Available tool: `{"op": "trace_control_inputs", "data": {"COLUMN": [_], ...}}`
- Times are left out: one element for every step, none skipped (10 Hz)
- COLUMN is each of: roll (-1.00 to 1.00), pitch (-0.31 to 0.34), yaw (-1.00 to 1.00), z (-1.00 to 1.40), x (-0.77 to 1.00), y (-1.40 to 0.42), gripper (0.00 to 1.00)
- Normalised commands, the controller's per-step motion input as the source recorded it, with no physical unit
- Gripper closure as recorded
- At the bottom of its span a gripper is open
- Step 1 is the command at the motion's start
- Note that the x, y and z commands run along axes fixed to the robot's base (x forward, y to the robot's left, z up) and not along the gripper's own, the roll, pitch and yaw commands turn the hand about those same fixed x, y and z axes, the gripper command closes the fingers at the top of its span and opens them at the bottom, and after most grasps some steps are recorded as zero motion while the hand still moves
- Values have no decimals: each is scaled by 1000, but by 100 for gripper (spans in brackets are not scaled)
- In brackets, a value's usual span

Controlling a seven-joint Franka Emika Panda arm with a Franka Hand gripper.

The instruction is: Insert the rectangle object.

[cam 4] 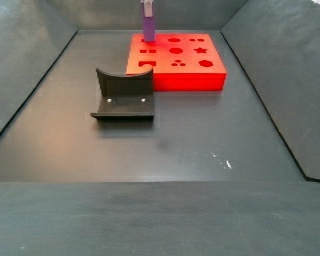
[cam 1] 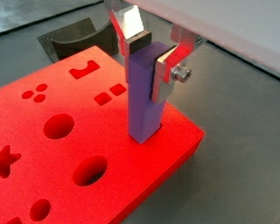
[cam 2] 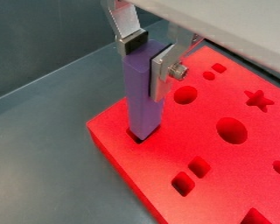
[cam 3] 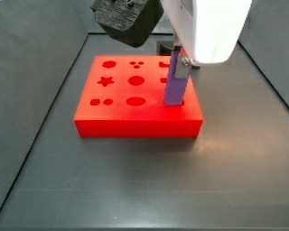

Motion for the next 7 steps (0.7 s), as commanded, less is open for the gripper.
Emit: {"op": "trace_control_inputs", "data": {"roll": [-26, -13, -4, -34, 0, 4, 0], "pitch": [0, 4, 4, 4, 0, -17, -50], "yaw": [-197, -249, -249, -291, -103, 0, 0], "z": [-266, -220, -186, -177, -211, -371, -403], "x": [289, 340, 191, 103, 0, 0, 0], "y": [74, 37, 0, 0, 0, -46, -17], "gripper": [100, 100, 100, 100, 100, 100, 100]}}
